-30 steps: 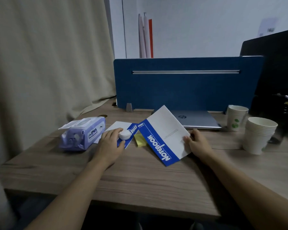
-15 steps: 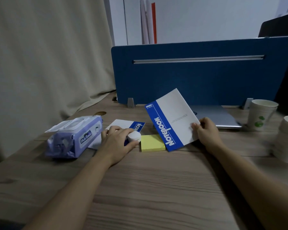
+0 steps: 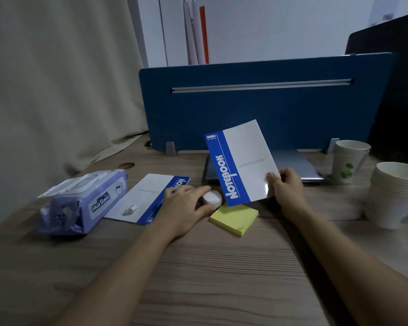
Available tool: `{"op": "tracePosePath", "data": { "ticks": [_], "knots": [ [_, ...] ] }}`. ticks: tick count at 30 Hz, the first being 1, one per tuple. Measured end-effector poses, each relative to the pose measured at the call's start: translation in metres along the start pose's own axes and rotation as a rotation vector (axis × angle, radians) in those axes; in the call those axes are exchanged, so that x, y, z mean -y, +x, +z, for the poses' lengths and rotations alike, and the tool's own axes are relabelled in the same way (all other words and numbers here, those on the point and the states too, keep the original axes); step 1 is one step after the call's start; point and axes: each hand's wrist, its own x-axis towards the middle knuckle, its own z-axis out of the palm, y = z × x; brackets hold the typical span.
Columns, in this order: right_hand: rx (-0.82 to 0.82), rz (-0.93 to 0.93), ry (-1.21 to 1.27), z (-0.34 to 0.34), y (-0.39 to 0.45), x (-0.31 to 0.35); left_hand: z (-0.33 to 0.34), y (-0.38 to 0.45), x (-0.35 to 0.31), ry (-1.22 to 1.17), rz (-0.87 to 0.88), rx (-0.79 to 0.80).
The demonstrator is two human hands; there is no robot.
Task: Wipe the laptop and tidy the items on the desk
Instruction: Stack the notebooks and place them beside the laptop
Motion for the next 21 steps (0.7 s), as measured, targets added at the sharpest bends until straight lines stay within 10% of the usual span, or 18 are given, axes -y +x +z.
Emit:
{"op": "tracePosePath", "data": {
  "ticks": [13,21],
  "knots": [
    [0.039,0.014,-0.017,-0.001,-0.009,0.006,-0.049,-0.06,0.085,-0.076,-0.423,-0.088],
    [0.064,0.027,-0.02,-0.002,-0.016,0.009,-0.045,-0.059,0.059,-0.173,-0.311,-0.114]
  ]
}}
